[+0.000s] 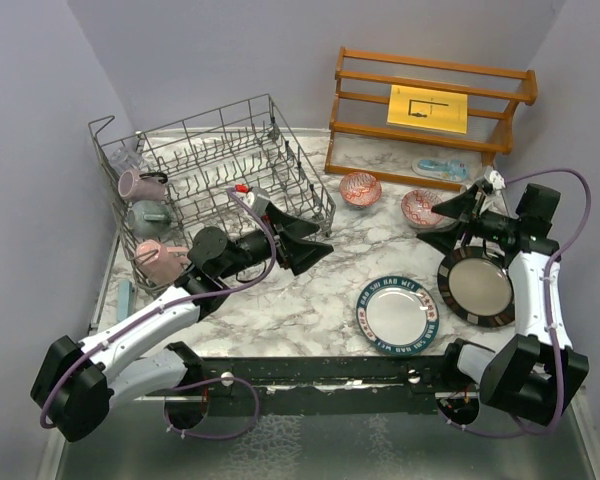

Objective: Load the mixed dishes into the dish rack
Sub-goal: Pick up the cup at the center of the board.

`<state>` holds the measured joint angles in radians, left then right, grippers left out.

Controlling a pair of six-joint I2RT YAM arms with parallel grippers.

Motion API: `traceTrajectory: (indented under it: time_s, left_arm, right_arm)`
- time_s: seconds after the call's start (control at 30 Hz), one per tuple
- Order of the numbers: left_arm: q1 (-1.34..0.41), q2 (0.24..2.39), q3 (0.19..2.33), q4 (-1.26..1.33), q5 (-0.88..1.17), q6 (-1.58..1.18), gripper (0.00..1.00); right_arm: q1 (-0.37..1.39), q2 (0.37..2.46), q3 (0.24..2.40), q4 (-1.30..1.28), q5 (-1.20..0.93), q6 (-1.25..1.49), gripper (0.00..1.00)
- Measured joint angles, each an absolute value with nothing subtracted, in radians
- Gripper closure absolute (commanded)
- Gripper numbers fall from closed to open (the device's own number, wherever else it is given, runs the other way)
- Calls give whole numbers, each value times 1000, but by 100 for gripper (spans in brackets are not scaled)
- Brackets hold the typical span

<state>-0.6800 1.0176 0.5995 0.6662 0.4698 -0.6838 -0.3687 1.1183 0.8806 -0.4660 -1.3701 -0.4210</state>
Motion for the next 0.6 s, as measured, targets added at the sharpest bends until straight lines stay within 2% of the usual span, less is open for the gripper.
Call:
traceTrajectory:
  time_s: [0.6]
  left_arm:
    - [-694, 1020, 579, 678, 447, -608, 15]
  right_arm:
    - [-375, 1118, 840, -357, -1355, -318, 0]
